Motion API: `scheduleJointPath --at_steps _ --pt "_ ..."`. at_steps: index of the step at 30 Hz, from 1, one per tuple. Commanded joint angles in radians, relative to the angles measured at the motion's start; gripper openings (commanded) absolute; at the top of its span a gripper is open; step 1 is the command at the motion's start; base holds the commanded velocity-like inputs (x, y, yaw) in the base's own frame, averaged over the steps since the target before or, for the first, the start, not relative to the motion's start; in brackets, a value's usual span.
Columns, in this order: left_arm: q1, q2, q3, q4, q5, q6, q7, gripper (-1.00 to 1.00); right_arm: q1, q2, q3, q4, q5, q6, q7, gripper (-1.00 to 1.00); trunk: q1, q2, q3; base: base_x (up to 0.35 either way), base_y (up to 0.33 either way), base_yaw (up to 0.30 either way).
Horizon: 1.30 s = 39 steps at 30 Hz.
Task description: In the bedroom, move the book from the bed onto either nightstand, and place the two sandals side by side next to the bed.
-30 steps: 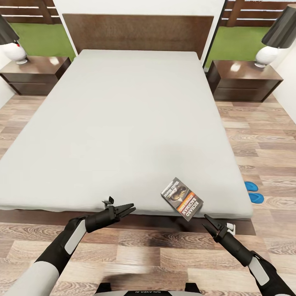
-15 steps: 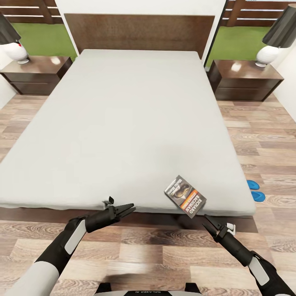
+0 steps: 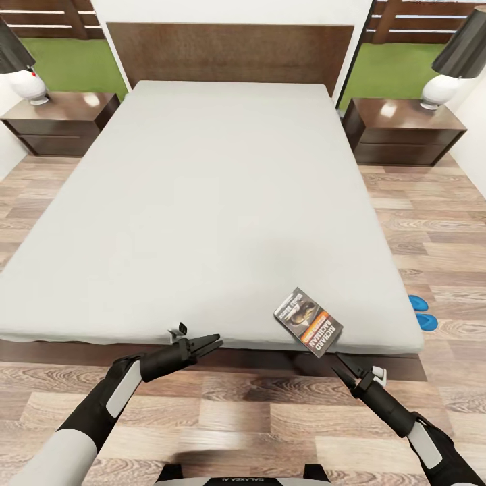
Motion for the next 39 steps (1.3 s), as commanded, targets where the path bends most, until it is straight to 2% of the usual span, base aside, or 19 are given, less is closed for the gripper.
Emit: scheduleJointPath --at_steps 1,39 --pt "-0.001 0.001 -0.004 0.0 0.008 0.009 0.002 1.0 0.0 0.0 -0.001 0.0 -0.003 0.009 0.002 1.0 0.0 0.0 0.0 0.0 0.003 0.0" --pt "-0.001 0.001 -0.009 0.0 0.008 0.009 0.008 1.0 0.0 0.0 -0.001 0.0 -0.003 0.009 0.002 1.0 0.0 0.0 0.0 0.032 0.0 0.0"
